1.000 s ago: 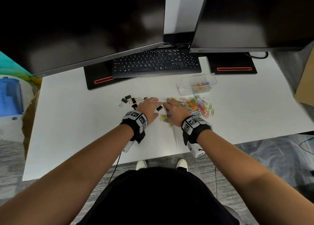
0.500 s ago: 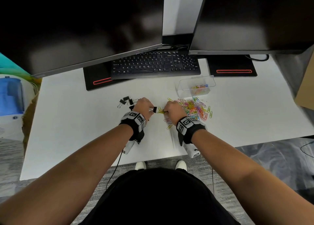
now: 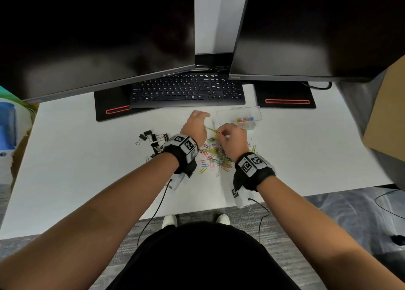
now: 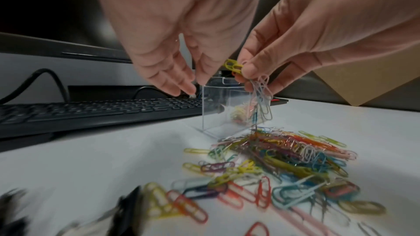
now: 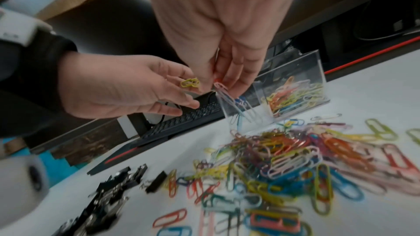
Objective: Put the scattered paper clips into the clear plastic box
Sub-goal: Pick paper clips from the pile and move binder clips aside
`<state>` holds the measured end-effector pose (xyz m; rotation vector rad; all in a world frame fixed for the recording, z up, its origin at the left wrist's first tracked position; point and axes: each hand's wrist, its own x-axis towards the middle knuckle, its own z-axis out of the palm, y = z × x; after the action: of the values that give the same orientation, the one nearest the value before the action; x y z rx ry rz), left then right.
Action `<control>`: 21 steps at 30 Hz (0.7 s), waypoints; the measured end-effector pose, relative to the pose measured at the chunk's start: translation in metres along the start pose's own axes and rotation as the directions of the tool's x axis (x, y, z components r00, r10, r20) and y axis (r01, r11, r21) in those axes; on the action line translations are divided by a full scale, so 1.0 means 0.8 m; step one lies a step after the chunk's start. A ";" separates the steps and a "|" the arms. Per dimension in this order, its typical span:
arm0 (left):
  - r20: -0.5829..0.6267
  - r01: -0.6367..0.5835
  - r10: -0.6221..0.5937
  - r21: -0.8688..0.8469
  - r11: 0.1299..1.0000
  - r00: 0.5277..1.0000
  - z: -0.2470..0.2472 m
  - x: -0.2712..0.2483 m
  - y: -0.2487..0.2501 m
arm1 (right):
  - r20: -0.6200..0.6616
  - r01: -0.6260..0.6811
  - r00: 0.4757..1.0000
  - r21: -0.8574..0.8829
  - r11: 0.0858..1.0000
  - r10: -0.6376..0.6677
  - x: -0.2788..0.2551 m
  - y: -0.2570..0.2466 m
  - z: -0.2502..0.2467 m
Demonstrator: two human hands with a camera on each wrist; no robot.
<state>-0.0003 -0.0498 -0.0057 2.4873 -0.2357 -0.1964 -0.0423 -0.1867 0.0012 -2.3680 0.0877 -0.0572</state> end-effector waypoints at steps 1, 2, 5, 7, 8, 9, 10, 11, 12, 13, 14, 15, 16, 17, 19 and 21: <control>0.016 -0.040 0.040 -0.009 0.999 0.999 0.002 0.004 0.009 | -0.030 0.000 1.000 0.012 1.000 0.000 0.002 0.004 -0.007; 0.042 -0.076 0.076 0.009 0.997 0.996 0.006 0.008 0.017 | -0.057 -0.005 0.998 0.025 1.000 0.006 0.004 0.006 -0.014; 0.106 -0.116 0.101 0.150 0.982 0.989 0.016 0.017 0.029 | -0.134 -0.033 0.990 0.085 0.996 0.044 0.012 0.012 -0.035; 0.118 -0.099 0.073 0.230 0.968 0.990 0.022 0.019 0.028 | -0.159 -0.061 0.984 0.119 0.991 0.080 0.018 0.014 -0.049; 0.113 -0.091 0.064 0.252 0.964 0.992 0.023 0.019 0.026 | -0.165 -0.079 0.981 0.135 0.988 0.102 0.021 0.016 -0.055; 0.104 -0.084 0.059 0.262 0.961 0.993 0.023 0.018 0.024 | -0.170 -0.097 0.978 0.155 0.983 0.124 0.023 0.018 -0.061; 0.090 -0.076 0.054 0.264 0.961 0.995 0.022 0.017 0.022 | -0.175 -0.111 0.974 0.175 0.978 0.142 0.026 0.020 -0.065; 0.072 -0.065 0.048 0.262 0.963 0.996 0.020 0.017 0.021 | -0.181 -0.122 0.971 0.188 0.975 0.157 0.029 0.022 -0.068; 0.055 -0.048 0.035 0.256 0.965 0.998 0.018 0.016 0.019 | -0.186 -0.129 0.968 0.200 0.971 0.167 0.032 0.024 -0.071; 0.039 -0.024 0.015 0.247 0.969 0.999 0.016 0.015 0.017 | -0.185 -0.135 0.967 0.217 0.967 0.176 0.035 0.026 -0.072; 0.023 0.003 -0.009 0.235 0.972 1.000 0.014 0.014 0.015 | -0.179 -0.138 0.967 0.240 0.961 0.183 0.038 0.027 -0.073; 0.007 0.030 -0.032 0.224 0.974 0.999 0.012 0.013 0.013 | -0.171 -0.135 0.968 0.264 0.955 0.184 0.040 0.027 -0.072; -0.009 0.048 -0.047 0.217 0.975 0.999 0.010 0.012 0.011 | -0.164 -0.127 0.970 0.288 0.949 0.180 0.043 0.027 -0.071; -0.017 0.058 -0.055 0.211 0.976 0.998 0.009 0.012 0.009 | -0.159 -0.119 0.972 0.303 0.945 0.174 0.045 0.025 -0.069; -0.019 0.066 -0.063 0.206 0.976 0.998 0.007 0.012 0.008 | -0.152 -0.108 0.975 0.313 0.944 0.162 0.050 0.023 -0.066; -0.013 0.072 -0.070 0.201 0.977 0.997 0.005 0.014 0.006 | -0.153 -0.087 0.978 0.311 0.946 0.140 0.055 0.020 -0.063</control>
<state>0.0089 -0.0582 -0.0066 2.6993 -0.1716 -0.2041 -0.0022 -0.2366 0.0266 -2.0421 0.2801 -0.2071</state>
